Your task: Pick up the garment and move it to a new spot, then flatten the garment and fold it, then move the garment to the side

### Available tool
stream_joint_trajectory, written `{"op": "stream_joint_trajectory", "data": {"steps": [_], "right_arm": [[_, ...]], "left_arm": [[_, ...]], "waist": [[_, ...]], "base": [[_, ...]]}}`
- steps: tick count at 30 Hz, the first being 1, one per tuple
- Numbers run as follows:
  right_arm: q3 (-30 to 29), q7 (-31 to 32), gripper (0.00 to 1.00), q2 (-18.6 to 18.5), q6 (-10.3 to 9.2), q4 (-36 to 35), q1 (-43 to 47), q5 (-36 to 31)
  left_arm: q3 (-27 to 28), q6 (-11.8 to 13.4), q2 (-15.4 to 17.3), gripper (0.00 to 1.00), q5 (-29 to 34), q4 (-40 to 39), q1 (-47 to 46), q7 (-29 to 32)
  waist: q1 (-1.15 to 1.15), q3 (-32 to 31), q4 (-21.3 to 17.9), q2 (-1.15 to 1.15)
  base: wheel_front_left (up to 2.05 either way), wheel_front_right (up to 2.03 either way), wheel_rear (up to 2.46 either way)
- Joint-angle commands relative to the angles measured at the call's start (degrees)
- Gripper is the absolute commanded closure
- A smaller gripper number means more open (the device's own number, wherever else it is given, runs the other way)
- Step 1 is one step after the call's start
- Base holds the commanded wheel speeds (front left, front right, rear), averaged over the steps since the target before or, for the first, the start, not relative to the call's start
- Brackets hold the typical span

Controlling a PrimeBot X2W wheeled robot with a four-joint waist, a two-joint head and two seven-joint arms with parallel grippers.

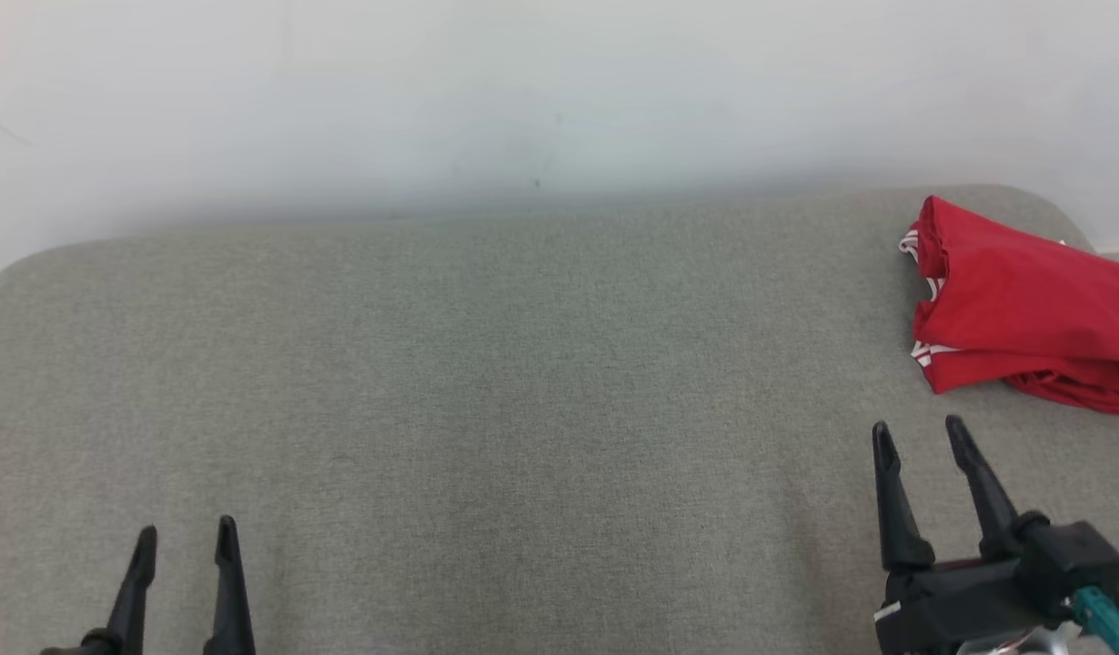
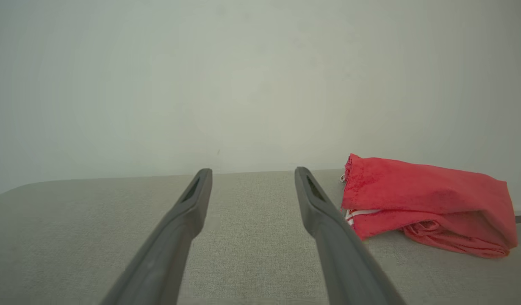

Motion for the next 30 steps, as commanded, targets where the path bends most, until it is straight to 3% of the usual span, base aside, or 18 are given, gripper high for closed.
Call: {"op": "stream_joint_trajectory", "data": {"steps": [1, 30], "right_arm": [[0.06, 0.00, 0.00, 0.62, -0.19, -0.34, 1.32, -0.52], [4.46, -0.63, 0.00, 2.99, -0.19, 3.67, 2.67, 0.82]], "left_arm": [[-0.36, -0.35, 0.07, 0.00, 0.28, 0.35, 0.71, 0.03], [-1.75, -1.17, 0.22, 0.00, 0.54, 2.67, -0.94, 0.02]], "waist": [[0.01, -1.11, 0.71, 0.00], [0.01, -1.91, 1.41, 0.00]], "base": [[0.00, 0.00, 0.00], [0.00, 0.00, 0.00]]}}
